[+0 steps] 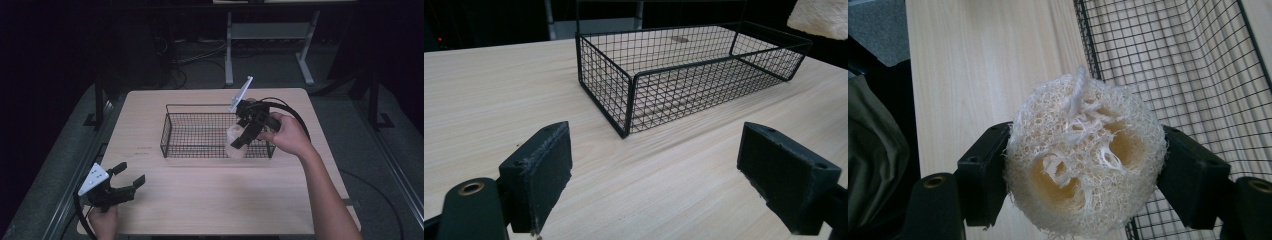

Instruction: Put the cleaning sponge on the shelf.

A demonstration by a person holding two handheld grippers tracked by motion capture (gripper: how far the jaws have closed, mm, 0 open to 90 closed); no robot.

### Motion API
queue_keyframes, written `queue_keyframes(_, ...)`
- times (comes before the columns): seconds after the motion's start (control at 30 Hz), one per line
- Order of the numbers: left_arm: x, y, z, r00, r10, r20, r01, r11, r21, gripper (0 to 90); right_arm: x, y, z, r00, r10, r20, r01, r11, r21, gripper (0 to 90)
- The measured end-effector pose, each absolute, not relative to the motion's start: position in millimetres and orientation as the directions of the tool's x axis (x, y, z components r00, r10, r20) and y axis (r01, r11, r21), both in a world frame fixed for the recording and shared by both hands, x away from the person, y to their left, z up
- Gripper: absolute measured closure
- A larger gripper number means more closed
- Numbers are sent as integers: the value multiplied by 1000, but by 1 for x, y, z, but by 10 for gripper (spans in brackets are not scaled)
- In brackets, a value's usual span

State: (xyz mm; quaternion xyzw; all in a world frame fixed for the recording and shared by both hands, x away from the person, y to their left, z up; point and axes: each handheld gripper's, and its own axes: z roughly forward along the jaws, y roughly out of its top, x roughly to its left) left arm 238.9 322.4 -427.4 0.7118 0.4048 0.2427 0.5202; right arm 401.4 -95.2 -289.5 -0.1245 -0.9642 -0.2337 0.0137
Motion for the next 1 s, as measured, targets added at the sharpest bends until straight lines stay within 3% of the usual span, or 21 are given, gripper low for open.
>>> queue_keyframes(0.5,239,323,-428,555,828,-80,325,-127,937,138,428,-90,-278,-960,270,74,272,840,469,272)
queue_keyframes(1.0,239,324,-428,555,828,-82,324,-125,938,138,451,-93,-295,-939,338,61,326,822,467,272)
